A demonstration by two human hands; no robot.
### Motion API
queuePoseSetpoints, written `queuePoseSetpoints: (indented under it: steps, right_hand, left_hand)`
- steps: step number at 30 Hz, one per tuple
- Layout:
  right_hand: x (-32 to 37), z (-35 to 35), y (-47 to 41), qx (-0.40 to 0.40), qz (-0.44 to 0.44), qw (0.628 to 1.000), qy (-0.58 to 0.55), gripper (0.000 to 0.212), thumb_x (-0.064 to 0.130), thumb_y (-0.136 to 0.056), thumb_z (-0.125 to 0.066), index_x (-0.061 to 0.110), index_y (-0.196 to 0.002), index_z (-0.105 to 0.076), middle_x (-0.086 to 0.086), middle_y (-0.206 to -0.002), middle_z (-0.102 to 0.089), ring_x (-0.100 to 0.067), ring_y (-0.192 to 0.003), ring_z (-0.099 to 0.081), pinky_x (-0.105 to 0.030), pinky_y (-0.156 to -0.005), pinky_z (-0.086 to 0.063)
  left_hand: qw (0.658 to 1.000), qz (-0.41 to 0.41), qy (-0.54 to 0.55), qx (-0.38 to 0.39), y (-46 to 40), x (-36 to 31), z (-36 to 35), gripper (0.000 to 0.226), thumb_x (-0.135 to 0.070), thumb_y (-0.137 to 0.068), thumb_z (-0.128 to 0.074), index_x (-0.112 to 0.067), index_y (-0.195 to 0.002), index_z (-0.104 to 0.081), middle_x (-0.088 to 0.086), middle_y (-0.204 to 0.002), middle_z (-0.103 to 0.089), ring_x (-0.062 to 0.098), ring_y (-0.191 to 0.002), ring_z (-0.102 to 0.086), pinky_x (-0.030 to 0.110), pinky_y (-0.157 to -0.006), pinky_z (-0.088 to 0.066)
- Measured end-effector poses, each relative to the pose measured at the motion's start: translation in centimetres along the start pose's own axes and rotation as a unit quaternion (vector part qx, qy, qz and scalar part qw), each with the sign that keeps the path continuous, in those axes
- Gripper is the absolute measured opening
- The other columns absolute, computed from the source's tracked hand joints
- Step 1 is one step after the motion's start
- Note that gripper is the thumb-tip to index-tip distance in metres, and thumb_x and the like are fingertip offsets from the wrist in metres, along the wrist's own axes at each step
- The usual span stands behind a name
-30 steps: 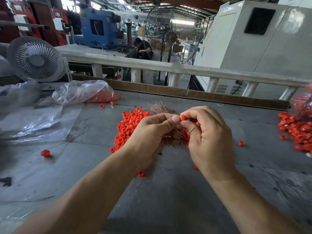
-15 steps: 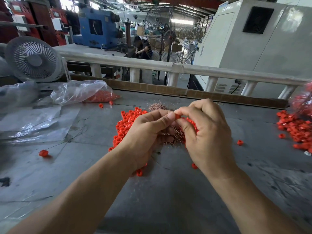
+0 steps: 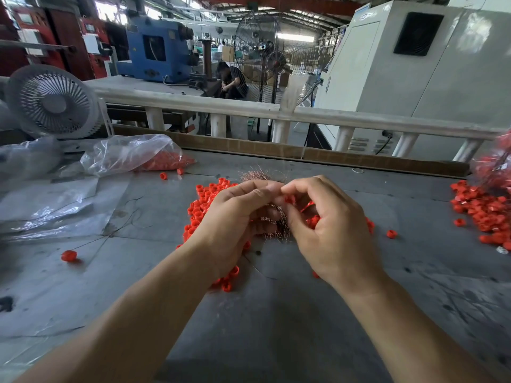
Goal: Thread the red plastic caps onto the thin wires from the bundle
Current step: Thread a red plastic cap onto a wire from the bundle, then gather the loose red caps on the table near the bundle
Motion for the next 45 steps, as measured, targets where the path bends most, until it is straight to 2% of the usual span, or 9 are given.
queuePoseSetpoints:
  steps: [8, 10, 23, 29, 31, 33, 36, 41, 45]
  right_hand:
    - [-0.2, -0.2, 0.1, 0.042, -0.014, 0.999, -0.005, 0.021, 0.005, -0.089, -0.073, 0.018, -0.105, -0.069, 0.011, -0.098, -0.071, -0.001, -0.089, -0.065, -0.009, -0.078, -0.047]
    - [-0.4, -0.2, 0.2, 0.056, -0.013, 0.998, 0.003, 0.022, 0.005, -0.089, -0.073, 0.018, -0.106, -0.07, 0.011, -0.098, -0.07, -0.003, -0.089, -0.065, -0.014, -0.08, -0.05]
    - [-0.5, -0.6, 0.3, 0.081, -0.032, 0.996, 0.013, 0.019, 0.007, -0.087, -0.072, 0.023, -0.098, -0.072, 0.023, -0.084, -0.059, 0.013, -0.08, -0.055, 0.0, -0.074, -0.037]
    - [-1.6, -0.2, 0.1, 0.053, -0.066, 0.996, 0.025, 0.017, 0.012, -0.088, -0.074, 0.025, -0.099, -0.072, 0.016, -0.087, -0.069, -0.001, -0.08, -0.063, -0.005, -0.072, -0.044]
    - [-2.8, 0.6, -0.2, 0.019, -0.119, 0.991, 0.05, 0.015, 0.017, -0.089, -0.074, 0.026, -0.101, -0.073, 0.013, -0.088, -0.073, -0.004, -0.077, -0.067, -0.021, -0.075, -0.055]
    - [-4.3, 1.6, -0.5, -0.022, -0.185, 0.979, 0.084, 0.014, 0.02, -0.09, -0.073, 0.027, -0.102, -0.073, 0.01, -0.088, -0.074, -0.012, -0.079, -0.07, -0.033, -0.076, -0.058]
    - [-6.9, 3.6, -0.7, -0.056, -0.287, 0.941, 0.169, 0.012, 0.021, -0.091, -0.07, 0.026, -0.101, -0.072, 0.006, -0.088, -0.074, -0.025, -0.088, -0.072, -0.034, -0.077, -0.055]
    - [-10.9, 6.4, 0.0, -0.02, -0.451, 0.853, 0.261, 0.019, 0.016, -0.091, -0.063, 0.023, -0.106, -0.073, -0.01, -0.116, -0.073, -0.037, -0.109, -0.066, -0.042, -0.088, -0.051]
    - [-12.2, 7.3, 0.7, -0.002, -0.515, 0.818, 0.257, 0.025, 0.012, -0.087, -0.063, 0.025, -0.106, -0.074, -0.011, -0.124, -0.07, -0.037, -0.114, -0.064, -0.047, -0.097, -0.051]
  left_hand:
    - [0.991, -0.078, -0.101, -0.046, -0.3, 0.0, 0.6, 0.01, -0.024, -0.088, -0.073, -0.015, -0.083, -0.076, 0.011, -0.082, -0.066, 0.014, -0.065, -0.058, 0.027, -0.062, -0.053]
    - [0.989, -0.085, -0.1, -0.065, -0.4, 0.0, 0.8, 0.011, -0.019, -0.093, -0.071, -0.013, -0.085, -0.074, 0.01, -0.083, -0.071, 0.016, -0.065, -0.06, 0.028, -0.06, -0.054]
    - [0.95, -0.118, -0.2, -0.208, -0.7, -0.9, 2.8, 0.012, -0.018, -0.096, -0.07, -0.013, -0.085, -0.073, 0.005, -0.077, -0.077, 0.014, -0.062, -0.068, 0.023, -0.055, -0.053]
    - [0.961, -0.1, -0.183, -0.184, -0.8, -1.1, 2.7, 0.011, -0.021, -0.1, -0.064, -0.015, -0.098, -0.073, 0.002, -0.083, -0.078, 0.012, -0.063, -0.067, 0.021, -0.056, -0.054]
    - [0.96, -0.094, -0.192, -0.183, -0.9, -1.0, 2.8, 0.009, -0.02, -0.1, -0.064, -0.017, -0.1, -0.072, 0.001, -0.084, -0.078, 0.012, -0.064, -0.068, 0.022, -0.056, -0.053]
    - [0.957, -0.089, -0.207, -0.182, -1.0, -0.9, 2.7, 0.008, -0.018, -0.1, -0.064, -0.018, -0.1, -0.073, 0.001, -0.084, -0.078, 0.012, -0.064, -0.069, 0.022, -0.056, -0.054]
    - [0.954, -0.089, -0.218, -0.183, -1.0, -0.9, 2.5, 0.008, -0.016, -0.099, -0.065, -0.019, -0.099, -0.073, 0.0, -0.082, -0.078, 0.011, -0.063, -0.069, 0.022, -0.057, -0.055]
    - [0.938, -0.094, -0.268, -0.201, -0.9, -0.9, 2.8, 0.008, -0.018, -0.097, -0.067, -0.023, -0.096, -0.073, -0.006, -0.08, -0.078, 0.007, -0.066, -0.07, 0.022, -0.06, -0.055]
    - [0.936, -0.086, -0.277, -0.202, -0.9, -0.8, 2.8, 0.008, -0.018, -0.097, -0.067, -0.023, -0.095, -0.073, -0.005, -0.079, -0.077, 0.007, -0.066, -0.07, 0.026, -0.062, -0.054]
Point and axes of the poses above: each hand's wrist, its own y-axis away from the middle knuckle, its own z-axis out of the back of the hand, x = y × z, the point moved 1 cm from there along -y, towards the middle knuckle
